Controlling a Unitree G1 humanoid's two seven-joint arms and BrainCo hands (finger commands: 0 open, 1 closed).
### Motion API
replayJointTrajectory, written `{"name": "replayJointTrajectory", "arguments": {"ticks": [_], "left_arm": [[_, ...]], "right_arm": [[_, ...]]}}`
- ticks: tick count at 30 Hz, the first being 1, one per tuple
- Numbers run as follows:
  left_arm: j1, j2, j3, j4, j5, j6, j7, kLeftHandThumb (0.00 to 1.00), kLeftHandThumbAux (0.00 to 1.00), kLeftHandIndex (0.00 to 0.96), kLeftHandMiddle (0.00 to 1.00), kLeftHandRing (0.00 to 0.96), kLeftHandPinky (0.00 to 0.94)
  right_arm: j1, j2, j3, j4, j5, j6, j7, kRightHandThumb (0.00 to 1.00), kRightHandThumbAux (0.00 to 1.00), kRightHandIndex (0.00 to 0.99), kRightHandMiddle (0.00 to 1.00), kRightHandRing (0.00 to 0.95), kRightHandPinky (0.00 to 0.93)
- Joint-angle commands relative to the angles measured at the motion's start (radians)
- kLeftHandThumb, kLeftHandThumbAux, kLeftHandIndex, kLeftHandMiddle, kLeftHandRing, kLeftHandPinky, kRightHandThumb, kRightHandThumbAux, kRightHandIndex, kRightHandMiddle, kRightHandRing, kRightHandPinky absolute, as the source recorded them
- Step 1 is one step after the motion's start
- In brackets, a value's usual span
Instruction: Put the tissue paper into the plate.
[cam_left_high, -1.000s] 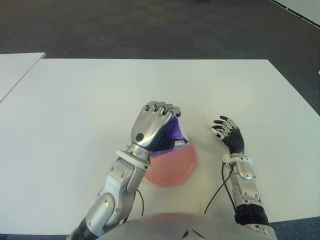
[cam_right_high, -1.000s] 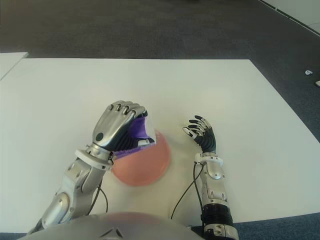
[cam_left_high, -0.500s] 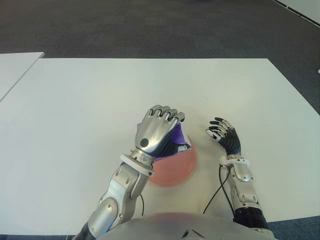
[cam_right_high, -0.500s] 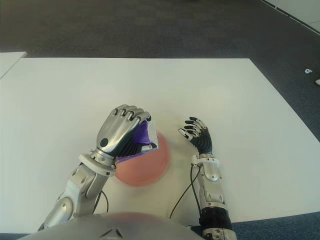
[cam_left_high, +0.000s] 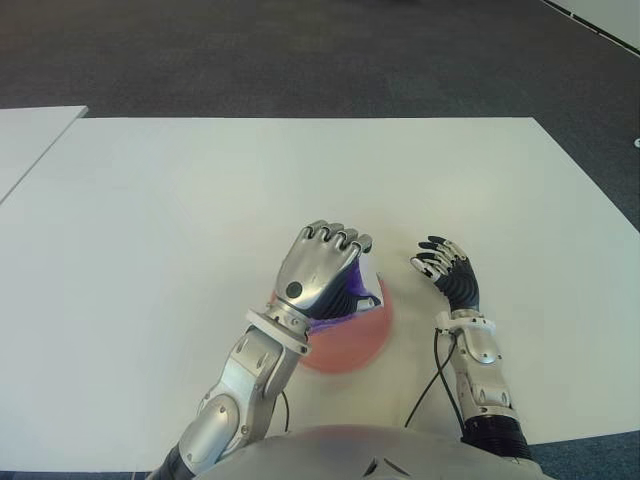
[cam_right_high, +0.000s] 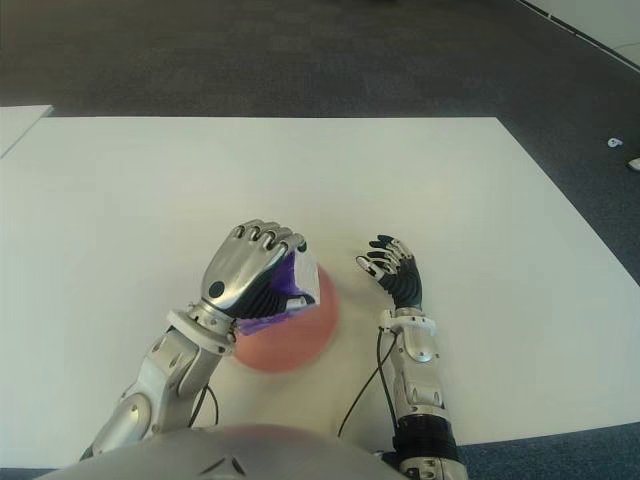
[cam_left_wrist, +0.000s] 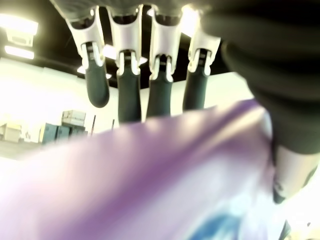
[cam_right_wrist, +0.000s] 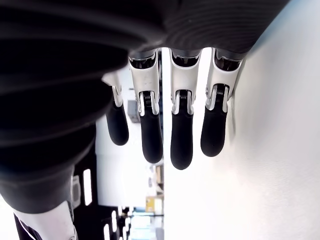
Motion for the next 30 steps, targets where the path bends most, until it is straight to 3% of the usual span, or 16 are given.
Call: {"name": "replayJointTrajectory", "arguments": {"ticks": [1, 20, 25, 26, 27, 28, 29, 30], "left_arm": [[0.035, -0.051, -0.041, 0.052, -0.001, 0.000, 0.048, 0.856, 0.662, 0.408, 0.539, 0.846, 0.832], [0.007, -0.054, -0.044, 0.138, -0.003, -0.007, 0.182, 0.854, 0.662, 0.407, 0.532, 0.845, 0.832], [0.018, -0.070, -0.037, 0.126, -0.017, 0.018, 0.158, 0.853, 0.660, 0.414, 0.561, 0.790, 0.751], [0.030, -0.071, -0.036, 0.101, -0.022, 0.030, 0.121, 0.851, 0.658, 0.421, 0.551, 0.760, 0.710], [0.039, -0.072, -0.036, 0.082, -0.026, 0.039, 0.093, 0.690, 0.532, 0.395, 0.439, 0.548, 0.519], [0.056, -0.072, -0.041, 0.053, -0.010, 0.058, 0.034, 0.632, 0.488, 0.386, 0.399, 0.473, 0.451], [0.066, -0.072, -0.045, 0.034, 0.003, 0.072, -0.007, 0.513, 0.379, 0.266, 0.255, 0.302, 0.288], [0.075, -0.076, -0.051, 0.017, 0.026, 0.089, -0.059, 0.437, 0.309, 0.189, 0.163, 0.193, 0.184]], "right_arm": [[0.058, 0.030, 0.002, 0.077, 0.023, 0.093, 0.011, 0.359, 0.778, 0.275, 0.365, 0.400, 0.413], [0.056, 0.035, 0.006, 0.093, 0.006, 0.067, 0.005, 0.342, 0.779, 0.269, 0.354, 0.389, 0.404], [0.062, 0.036, 0.008, 0.074, 0.012, 0.077, 0.008, 0.364, 0.772, 0.270, 0.358, 0.393, 0.417], [0.062, 0.038, 0.007, 0.071, 0.016, 0.082, 0.010, 0.368, 0.771, 0.272, 0.359, 0.394, 0.419], [0.062, 0.038, 0.007, 0.069, 0.019, 0.086, 0.012, 0.378, 0.769, 0.278, 0.363, 0.396, 0.423], [0.053, 0.036, 0.001, 0.087, 0.026, 0.086, 0.016, 0.382, 0.767, 0.279, 0.364, 0.397, 0.424], [0.047, 0.035, -0.003, 0.101, 0.031, 0.086, 0.019, 0.387, 0.766, 0.279, 0.367, 0.398, 0.422], [0.040, 0.034, -0.009, 0.116, 0.035, 0.083, 0.021, 0.390, 0.766, 0.279, 0.369, 0.399, 0.421]]}}
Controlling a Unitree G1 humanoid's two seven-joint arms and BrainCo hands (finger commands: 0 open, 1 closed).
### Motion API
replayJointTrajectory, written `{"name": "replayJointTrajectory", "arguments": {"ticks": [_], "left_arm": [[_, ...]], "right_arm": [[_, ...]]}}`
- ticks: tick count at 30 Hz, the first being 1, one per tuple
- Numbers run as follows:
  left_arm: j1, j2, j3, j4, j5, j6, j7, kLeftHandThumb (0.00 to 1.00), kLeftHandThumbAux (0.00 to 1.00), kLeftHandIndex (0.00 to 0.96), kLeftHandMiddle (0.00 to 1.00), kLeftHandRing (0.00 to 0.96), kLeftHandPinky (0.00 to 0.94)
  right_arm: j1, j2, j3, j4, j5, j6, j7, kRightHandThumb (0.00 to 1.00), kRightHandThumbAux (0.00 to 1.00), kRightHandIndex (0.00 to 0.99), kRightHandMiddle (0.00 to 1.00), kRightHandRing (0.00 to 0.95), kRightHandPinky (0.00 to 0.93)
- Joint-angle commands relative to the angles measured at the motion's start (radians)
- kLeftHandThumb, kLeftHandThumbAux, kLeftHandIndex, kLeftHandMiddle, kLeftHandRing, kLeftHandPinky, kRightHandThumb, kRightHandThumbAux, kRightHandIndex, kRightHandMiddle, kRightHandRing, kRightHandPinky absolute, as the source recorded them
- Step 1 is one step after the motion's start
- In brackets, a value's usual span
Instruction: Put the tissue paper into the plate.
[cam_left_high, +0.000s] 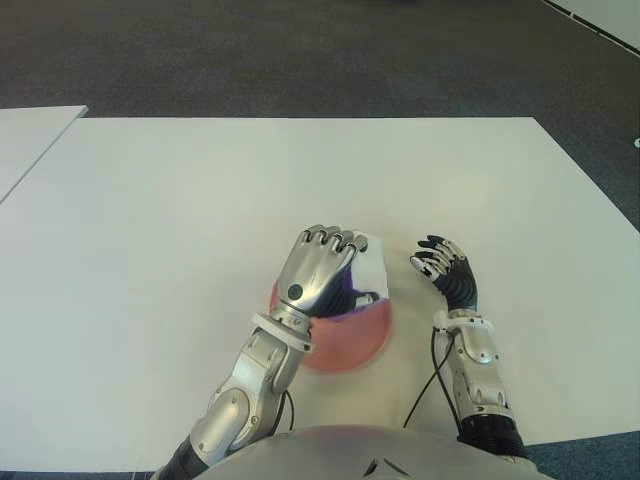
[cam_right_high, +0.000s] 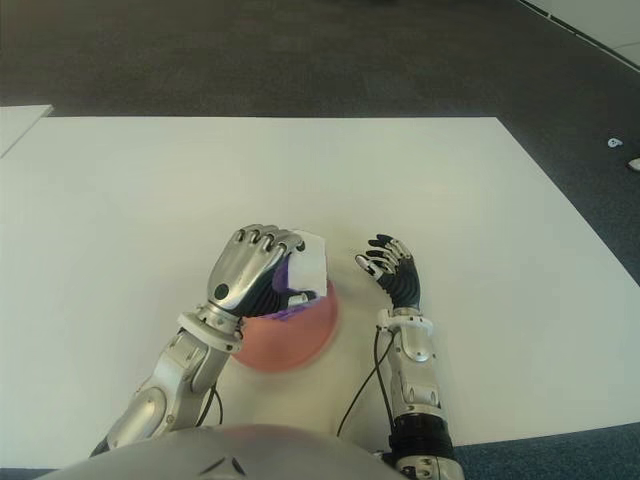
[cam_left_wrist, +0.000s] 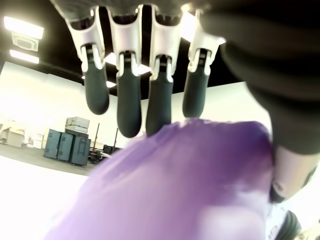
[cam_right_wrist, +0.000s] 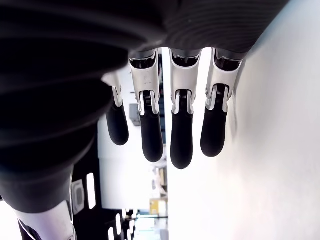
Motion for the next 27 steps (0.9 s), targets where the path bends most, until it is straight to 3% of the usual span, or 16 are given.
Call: {"name": "replayJointTrajectory", "arguments": {"ticks": [1, 4, 7, 27], "left_arm": [[0.084, -0.065, -0.055, -0.089, 0.059, 0.073, -0.200, 0.376, 0.236, 0.121, 0.104, 0.123, 0.118], [0.088, -0.078, -0.063, -0.105, 0.082, 0.097, -0.265, 0.305, 0.145, 0.039, 0.034, 0.040, 0.038], [0.092, -0.087, -0.069, -0.119, 0.089, 0.111, -0.296, 0.283, 0.115, 0.012, 0.011, 0.013, 0.012], [0.074, -0.089, -0.076, -0.112, 0.108, 0.115, -0.294, 0.235, 0.132, 0.000, 0.000, 0.000, 0.000]], "right_arm": [[0.042, 0.018, -0.008, 0.115, 0.027, 0.097, 0.017, 0.391, 0.766, 0.277, 0.371, 0.401, 0.419], [0.047, 0.023, -0.011, 0.096, 0.035, 0.104, 0.019, 0.391, 0.768, 0.271, 0.373, 0.404, 0.415], [0.046, 0.026, -0.012, 0.097, 0.039, 0.099, 0.018, 0.391, 0.772, 0.273, 0.375, 0.406, 0.420], [0.023, 0.020, -0.034, 0.145, 0.046, 0.078, 0.037, 0.400, 0.783, 0.280, 0.375, 0.408, 0.428]]}}
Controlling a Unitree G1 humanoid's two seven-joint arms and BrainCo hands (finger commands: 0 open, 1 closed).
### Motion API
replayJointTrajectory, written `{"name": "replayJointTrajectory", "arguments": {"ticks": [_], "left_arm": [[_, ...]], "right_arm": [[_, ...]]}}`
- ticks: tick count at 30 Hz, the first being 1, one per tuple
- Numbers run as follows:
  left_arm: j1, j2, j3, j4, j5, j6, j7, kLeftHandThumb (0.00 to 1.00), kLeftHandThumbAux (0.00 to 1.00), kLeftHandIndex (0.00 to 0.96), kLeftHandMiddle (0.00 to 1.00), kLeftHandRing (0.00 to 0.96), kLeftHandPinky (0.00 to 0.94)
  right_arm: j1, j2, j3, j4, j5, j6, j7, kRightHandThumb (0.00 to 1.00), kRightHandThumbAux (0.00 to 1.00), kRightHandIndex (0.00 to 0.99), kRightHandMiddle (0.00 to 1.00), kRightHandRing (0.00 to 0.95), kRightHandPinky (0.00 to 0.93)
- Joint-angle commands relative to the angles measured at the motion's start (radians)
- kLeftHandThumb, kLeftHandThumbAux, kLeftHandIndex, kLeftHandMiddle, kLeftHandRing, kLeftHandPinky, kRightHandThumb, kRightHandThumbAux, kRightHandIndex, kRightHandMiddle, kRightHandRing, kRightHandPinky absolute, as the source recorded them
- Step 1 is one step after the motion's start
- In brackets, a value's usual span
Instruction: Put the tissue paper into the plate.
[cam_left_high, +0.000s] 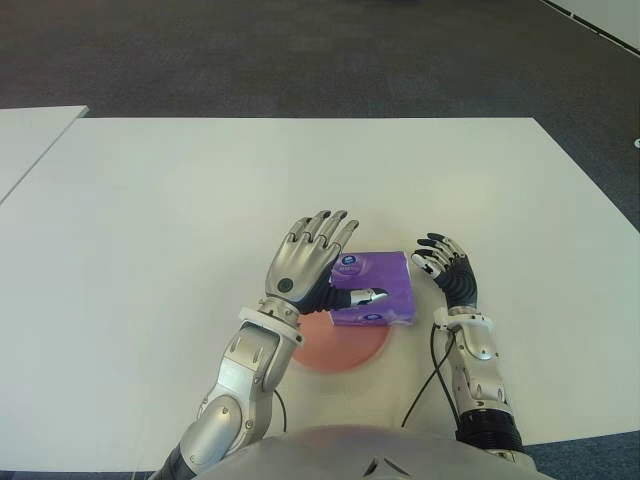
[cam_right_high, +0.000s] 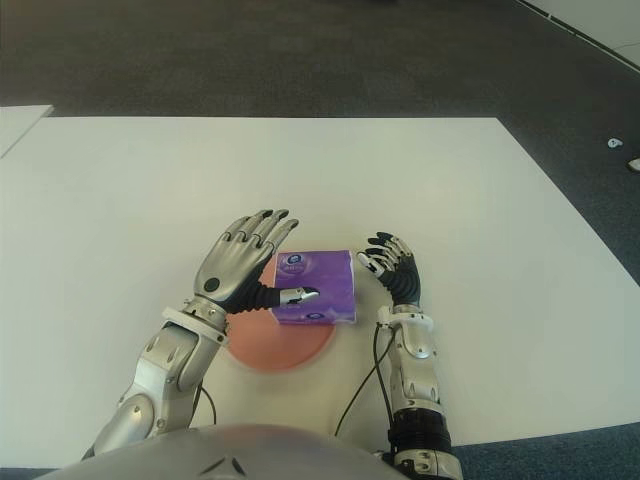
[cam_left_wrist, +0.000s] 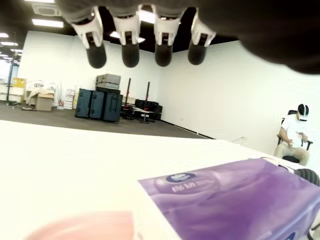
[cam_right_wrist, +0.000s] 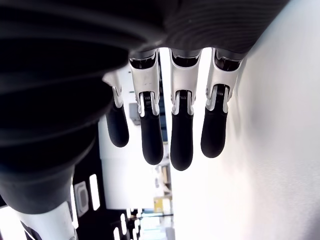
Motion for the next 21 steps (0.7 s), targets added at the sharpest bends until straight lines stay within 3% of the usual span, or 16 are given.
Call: {"name": "replayJointTrajectory", "arguments": {"ticks": [1, 13, 21], "left_arm": [[0.064, -0.089, -0.082, -0.013, 0.011, 0.009, -0.004, 0.237, 0.134, 0.000, 0.000, 0.000, 0.000], [0.056, -0.084, -0.079, -0.017, 0.031, 0.007, -0.024, 0.229, 0.155, 0.000, 0.000, 0.000, 0.000], [0.044, -0.077, -0.073, -0.013, 0.043, 0.000, -0.042, 0.202, 0.163, 0.000, 0.000, 0.000, 0.000]], "right_arm": [[0.052, 0.013, -0.006, 0.114, 0.010, 0.076, 0.004, 0.400, 0.785, 0.280, 0.375, 0.408, 0.428], [0.050, -0.006, 0.011, 0.124, -0.039, 0.061, -0.004, 0.339, 0.793, 0.274, 0.369, 0.403, 0.419], [0.042, -0.008, 0.004, 0.131, -0.021, 0.072, 0.010, 0.325, 0.793, 0.263, 0.368, 0.404, 0.421]]}}
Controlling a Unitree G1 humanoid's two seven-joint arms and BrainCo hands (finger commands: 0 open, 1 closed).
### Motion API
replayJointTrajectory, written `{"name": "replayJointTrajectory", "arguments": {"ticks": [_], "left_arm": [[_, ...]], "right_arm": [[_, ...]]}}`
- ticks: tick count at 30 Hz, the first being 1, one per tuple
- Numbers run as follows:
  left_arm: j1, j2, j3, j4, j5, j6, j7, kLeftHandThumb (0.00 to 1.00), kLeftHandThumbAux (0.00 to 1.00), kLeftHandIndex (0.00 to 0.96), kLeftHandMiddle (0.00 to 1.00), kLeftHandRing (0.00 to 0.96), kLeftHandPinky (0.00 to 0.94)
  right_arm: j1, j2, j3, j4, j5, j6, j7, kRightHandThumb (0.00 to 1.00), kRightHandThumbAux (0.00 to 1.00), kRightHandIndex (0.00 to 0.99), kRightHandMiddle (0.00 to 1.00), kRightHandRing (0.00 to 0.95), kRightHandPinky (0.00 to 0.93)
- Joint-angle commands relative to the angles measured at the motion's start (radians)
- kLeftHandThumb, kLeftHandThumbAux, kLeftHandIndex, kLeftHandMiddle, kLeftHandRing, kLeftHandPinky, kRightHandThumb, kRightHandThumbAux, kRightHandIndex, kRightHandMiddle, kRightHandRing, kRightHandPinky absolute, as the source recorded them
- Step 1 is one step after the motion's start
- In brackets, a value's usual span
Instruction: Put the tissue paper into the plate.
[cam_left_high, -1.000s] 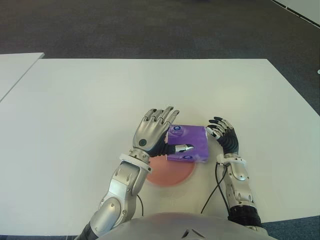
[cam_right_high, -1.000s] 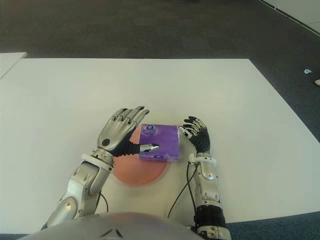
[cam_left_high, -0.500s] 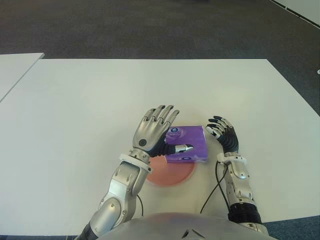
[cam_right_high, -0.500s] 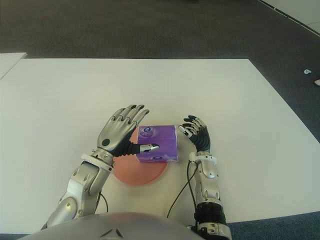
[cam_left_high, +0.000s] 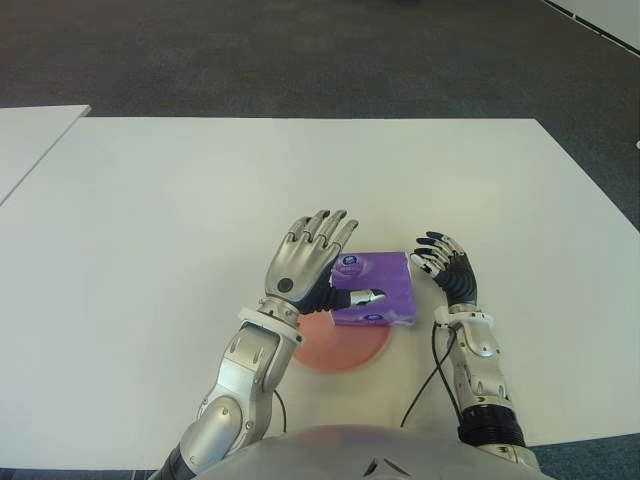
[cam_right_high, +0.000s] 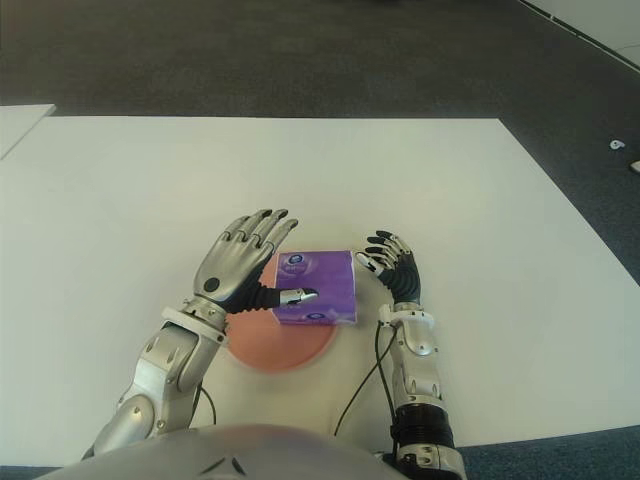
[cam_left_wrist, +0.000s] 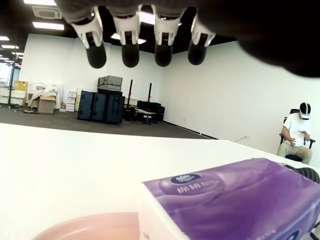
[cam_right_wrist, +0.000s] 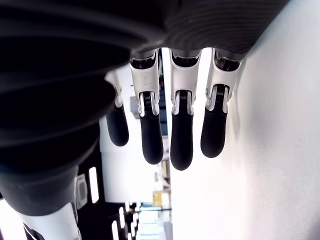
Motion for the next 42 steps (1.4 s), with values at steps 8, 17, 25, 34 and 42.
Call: {"name": "replayJointTrajectory", "arguments": {"ticks": [8, 17, 25, 34, 42], "left_arm": [[0.039, -0.064, -0.055, -0.002, 0.018, -0.005, -0.007, 0.178, 0.163, 0.000, 0.000, 0.000, 0.000], [0.016, -0.009, 0.205, 0.024, -0.197, -0.040, 0.226, 0.207, 0.203, 0.076, 0.004, 0.000, 0.037], [0.055, -0.309, 0.516, 0.193, -0.947, -0.156, 0.378, 0.400, 0.457, 0.321, 0.248, 0.222, 0.264], [0.054, -0.332, 0.733, 0.418, -1.337, -0.323, 0.296, 0.420, 0.633, 0.358, 0.354, 0.349, 0.383], [0.111, -0.331, 0.755, 0.487, -1.457, -0.351, 0.248, 0.404, 0.688, 0.363, 0.393, 0.393, 0.418]], "right_arm": [[0.045, 0.012, -0.007, 0.144, 0.010, 0.063, 0.009, 0.328, 0.792, 0.263, 0.368, 0.405, 0.424], [0.100, 0.018, 0.010, -0.016, -0.002, 0.111, -0.014, 0.346, 0.783, 0.256, 0.363, 0.404, 0.417], [0.086, 0.020, 0.026, 0.036, -0.034, 0.102, -0.032, 0.291, 0.789, 0.257, 0.362, 0.399, 0.407], [0.111, 0.036, 0.020, 0.012, -0.020, 0.107, -0.027, 0.311, 0.792, 0.267, 0.365, 0.399, 0.410], [0.140, 0.051, 0.025, -0.038, -0.005, 0.116, -0.020, 0.304, 0.799, 0.254, 0.368, 0.399, 0.401]]}}
